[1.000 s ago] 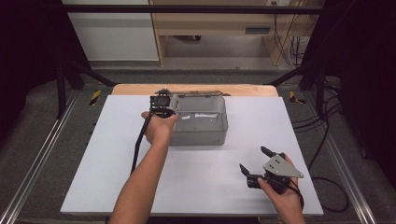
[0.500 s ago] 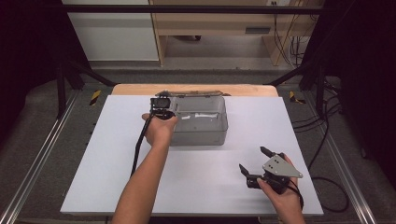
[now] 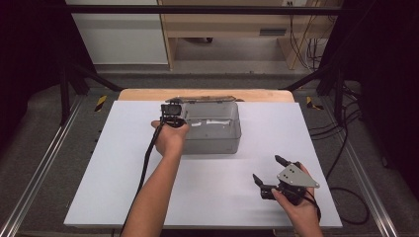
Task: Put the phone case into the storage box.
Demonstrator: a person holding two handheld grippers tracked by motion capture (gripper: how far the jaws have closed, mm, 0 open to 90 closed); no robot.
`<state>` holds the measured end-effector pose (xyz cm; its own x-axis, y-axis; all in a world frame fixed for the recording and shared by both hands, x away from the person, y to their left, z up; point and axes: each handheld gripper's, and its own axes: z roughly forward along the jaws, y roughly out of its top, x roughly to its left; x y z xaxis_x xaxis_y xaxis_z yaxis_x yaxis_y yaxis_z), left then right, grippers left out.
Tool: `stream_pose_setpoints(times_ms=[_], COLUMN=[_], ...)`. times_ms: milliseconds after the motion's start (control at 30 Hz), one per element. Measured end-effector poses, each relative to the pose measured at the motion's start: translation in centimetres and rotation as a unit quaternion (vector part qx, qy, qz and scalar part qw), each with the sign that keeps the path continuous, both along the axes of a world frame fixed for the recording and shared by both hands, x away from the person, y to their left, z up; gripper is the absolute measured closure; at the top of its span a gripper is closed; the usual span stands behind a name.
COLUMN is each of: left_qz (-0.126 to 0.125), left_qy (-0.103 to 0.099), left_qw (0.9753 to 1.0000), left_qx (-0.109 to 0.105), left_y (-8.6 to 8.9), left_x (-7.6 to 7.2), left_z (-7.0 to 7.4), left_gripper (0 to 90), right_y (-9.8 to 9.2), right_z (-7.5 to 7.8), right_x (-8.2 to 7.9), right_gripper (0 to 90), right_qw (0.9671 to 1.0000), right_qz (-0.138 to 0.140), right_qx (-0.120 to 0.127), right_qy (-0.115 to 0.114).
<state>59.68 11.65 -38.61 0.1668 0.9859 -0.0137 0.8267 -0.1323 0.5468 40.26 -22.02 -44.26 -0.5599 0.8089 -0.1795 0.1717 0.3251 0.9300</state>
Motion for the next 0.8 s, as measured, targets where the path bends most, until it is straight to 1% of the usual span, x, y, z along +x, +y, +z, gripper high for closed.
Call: stream_pose_setpoints(times_ms=[433, 800], left_qz=[0.0, 0.002], left_qy=[0.003, 0.007], left_qw=[0.9999, 0.9997], left_qx=[0.015, 0.022], left_y=[-0.31, -0.46], left_x=[-0.09, 0.03], left_z=[-0.14, -0.36], left_gripper=[80.6, 80.6], right_y=[0.12, 0.15], right_z=[-0.05, -0.08], right_x=[0.02, 0.04], right_gripper=[7.6, 7.5], right_qw=[1.0, 1.0], right_qz=[0.004, 0.006], right_qx=[-0.002, -0.002], right_qy=[0.002, 0.005])
